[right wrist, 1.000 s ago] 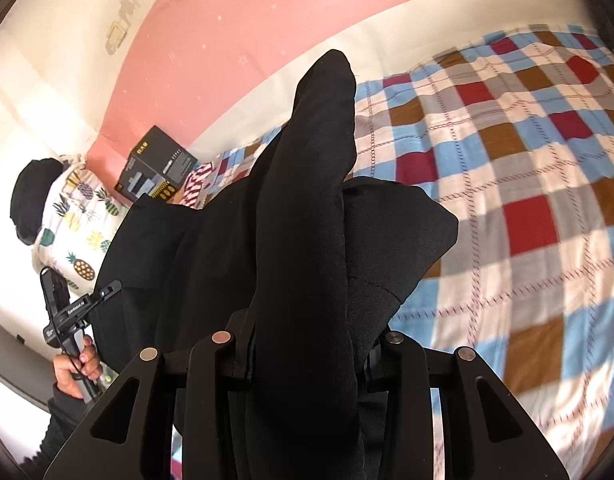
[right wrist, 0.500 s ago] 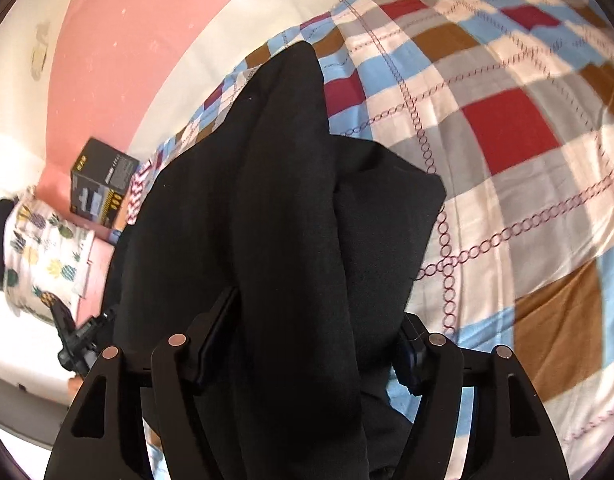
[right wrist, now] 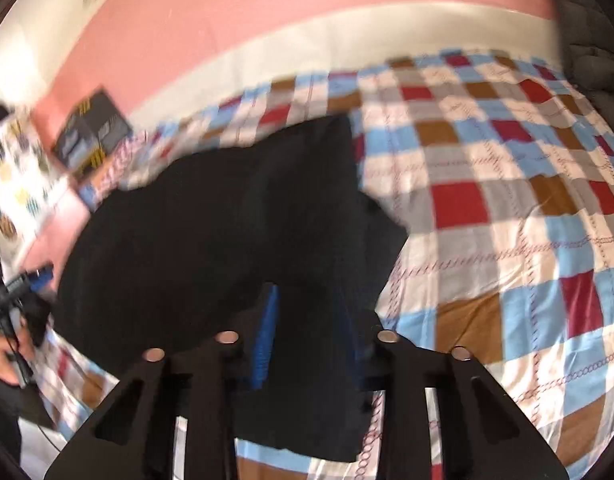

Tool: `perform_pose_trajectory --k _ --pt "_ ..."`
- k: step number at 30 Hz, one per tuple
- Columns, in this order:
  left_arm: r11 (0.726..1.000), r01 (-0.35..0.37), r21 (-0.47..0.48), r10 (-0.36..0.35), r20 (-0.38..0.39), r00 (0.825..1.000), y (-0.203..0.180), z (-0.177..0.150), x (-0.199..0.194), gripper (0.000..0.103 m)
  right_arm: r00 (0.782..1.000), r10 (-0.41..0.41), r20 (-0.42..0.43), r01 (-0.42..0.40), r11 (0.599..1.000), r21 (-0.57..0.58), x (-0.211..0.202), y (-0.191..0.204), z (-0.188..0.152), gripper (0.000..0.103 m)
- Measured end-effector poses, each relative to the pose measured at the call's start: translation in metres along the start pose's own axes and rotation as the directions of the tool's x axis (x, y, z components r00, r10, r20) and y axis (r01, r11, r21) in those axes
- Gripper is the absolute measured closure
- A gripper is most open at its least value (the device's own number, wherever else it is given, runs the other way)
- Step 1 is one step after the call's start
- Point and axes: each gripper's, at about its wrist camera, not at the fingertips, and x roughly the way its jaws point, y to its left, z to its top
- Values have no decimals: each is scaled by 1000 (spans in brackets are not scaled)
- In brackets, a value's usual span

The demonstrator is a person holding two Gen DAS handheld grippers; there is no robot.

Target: Fold large clothes

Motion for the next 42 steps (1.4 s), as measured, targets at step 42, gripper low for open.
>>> perform_pose_trajectory --k 42 --pt "994 -70 86 72 -15 997 -116 -196 -193 45 996 -20 85 39 972 -232 -179 112 -178 50"
